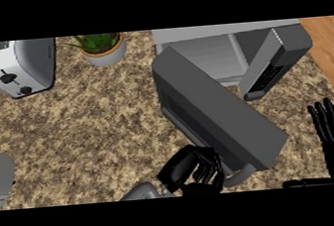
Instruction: Pick up the milk, place it into the microwave and close the microwave
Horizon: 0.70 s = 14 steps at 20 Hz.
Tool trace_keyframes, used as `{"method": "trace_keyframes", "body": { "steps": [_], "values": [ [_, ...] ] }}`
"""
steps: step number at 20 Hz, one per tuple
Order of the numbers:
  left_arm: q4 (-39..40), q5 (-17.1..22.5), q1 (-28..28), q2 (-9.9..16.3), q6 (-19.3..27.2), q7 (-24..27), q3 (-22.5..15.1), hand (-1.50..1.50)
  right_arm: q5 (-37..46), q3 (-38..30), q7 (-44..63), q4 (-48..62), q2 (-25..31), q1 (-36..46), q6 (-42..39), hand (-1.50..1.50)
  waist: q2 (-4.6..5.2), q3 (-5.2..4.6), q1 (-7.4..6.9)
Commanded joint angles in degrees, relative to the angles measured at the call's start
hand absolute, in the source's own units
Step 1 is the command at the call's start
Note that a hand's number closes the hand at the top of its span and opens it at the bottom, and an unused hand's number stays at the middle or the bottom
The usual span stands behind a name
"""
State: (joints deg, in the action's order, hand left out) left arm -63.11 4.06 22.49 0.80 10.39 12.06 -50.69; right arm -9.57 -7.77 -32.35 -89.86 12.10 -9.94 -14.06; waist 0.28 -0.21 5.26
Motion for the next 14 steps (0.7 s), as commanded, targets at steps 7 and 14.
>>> {"method": "trace_keyframes", "body": {
  "steps": [7,14],
  "values": [
    [2.01,13.89,7.71,-0.75,15.49,5.19,-5.18,1.5,-6.3,0.81,5.48,-9.6,4.12,-0.93,-7.29,-1.5,0.84,-0.17,3.54],
    [3.53,20.8,16.69,-0.77,19.26,5.44,-3.21,1.5,-9.25,2.98,8.29,-13.32,6.57,0.08,-11.9,-1.5,1.53,-0.15,6.76]
  ]
}}
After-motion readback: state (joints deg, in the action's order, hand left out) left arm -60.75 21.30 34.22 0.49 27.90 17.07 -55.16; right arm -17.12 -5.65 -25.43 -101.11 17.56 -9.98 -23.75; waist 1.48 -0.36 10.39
